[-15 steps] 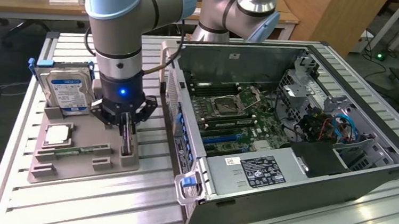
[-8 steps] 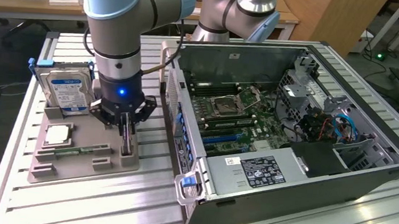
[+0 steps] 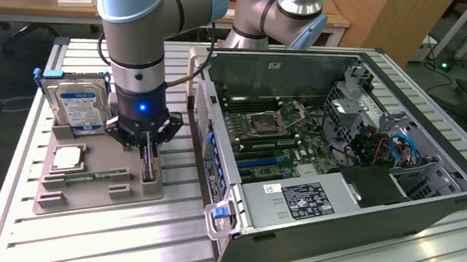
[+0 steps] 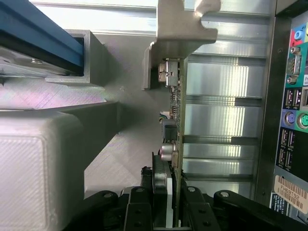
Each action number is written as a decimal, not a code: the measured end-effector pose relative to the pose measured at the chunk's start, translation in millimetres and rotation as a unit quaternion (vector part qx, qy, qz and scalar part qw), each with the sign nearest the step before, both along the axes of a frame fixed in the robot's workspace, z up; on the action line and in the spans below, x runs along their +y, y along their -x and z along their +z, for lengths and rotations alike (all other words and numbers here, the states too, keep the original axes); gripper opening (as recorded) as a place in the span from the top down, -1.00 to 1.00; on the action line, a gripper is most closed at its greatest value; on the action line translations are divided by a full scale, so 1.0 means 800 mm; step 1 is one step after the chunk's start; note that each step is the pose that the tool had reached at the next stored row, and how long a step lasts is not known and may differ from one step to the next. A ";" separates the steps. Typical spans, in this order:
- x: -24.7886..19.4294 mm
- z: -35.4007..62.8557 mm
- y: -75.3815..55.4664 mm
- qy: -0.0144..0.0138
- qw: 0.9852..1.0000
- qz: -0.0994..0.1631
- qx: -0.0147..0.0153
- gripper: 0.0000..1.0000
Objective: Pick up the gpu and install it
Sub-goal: 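Pick up the gpu and move the gpu toward the slot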
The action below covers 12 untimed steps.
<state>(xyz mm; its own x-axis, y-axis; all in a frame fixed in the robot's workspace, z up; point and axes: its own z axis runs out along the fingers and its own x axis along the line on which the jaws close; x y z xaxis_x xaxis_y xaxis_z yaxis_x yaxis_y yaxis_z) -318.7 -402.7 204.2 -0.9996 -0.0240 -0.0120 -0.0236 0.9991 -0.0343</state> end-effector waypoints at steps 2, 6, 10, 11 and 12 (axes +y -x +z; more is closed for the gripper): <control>0.0000 0.000 0.000 0.000 1.000 0.000 0.000 0.44; 0.0000 0.000 0.000 0.000 1.000 0.000 0.000 0.44; 0.0000 0.000 0.000 0.000 1.000 0.000 0.000 0.44; 0.0000 0.000 0.000 0.000 1.000 0.000 0.000 0.44; 0.0000 0.000 0.000 0.000 1.000 0.000 0.000 0.44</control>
<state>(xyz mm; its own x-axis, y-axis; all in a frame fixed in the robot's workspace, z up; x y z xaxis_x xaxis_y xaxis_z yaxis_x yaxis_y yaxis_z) -318.7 -402.7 204.1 -0.9996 -0.0240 -0.0121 -0.0236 0.9991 -0.0343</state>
